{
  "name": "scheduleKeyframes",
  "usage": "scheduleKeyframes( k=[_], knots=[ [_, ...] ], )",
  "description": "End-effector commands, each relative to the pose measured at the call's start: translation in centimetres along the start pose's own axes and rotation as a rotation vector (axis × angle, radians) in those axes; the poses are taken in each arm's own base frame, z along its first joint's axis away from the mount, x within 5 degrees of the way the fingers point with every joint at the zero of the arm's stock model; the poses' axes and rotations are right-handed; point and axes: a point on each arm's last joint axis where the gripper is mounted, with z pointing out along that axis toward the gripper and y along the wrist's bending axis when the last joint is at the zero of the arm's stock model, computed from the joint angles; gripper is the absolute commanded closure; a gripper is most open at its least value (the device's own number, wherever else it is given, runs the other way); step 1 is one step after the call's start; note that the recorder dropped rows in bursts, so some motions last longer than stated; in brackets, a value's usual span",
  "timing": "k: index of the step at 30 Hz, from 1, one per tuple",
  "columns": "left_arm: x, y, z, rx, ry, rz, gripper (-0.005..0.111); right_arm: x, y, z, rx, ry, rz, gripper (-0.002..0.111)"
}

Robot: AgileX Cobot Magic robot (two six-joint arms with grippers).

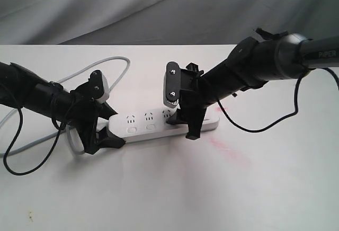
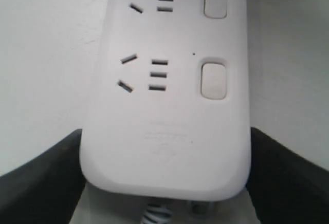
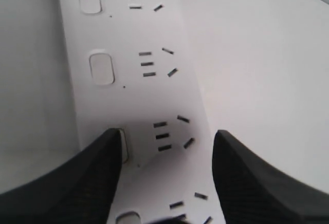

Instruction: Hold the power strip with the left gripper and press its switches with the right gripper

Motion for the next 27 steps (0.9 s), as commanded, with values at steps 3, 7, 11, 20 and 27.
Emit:
scheduleKeyframes(
  k=[3,7,11,20,27],
  knots=[
    [-0.2,-0.1,0.1,0.009,-0.006,0.011,0.054,-0.4,-0.3,-1.9,0.019,0.016,-0.084,0.057],
    [-0.2,-0.1,0.1,0.009,-0.006,0.011,0.054,-0.4,-0.3,-2.0,0.023,0.015,-0.083,0.057],
    [-0.2,-0.1,0.1,0.009,-0.006,0.011,0.054,-0.4,-0.3,-2.1,0.017,0.013,-0.082,0.057],
    [-0.2,-0.1,0.1,0.009,-0.006,0.011,0.054,1.0,-0.9,-2.7,0.019,0.025,-0.034,0.057],
    [-0.2,-0.1,0.1,0.009,-0.006,0.011,0.054,1.3,-1.1,-2.7,0.027,0.029,-0.029,0.057]
  ],
)
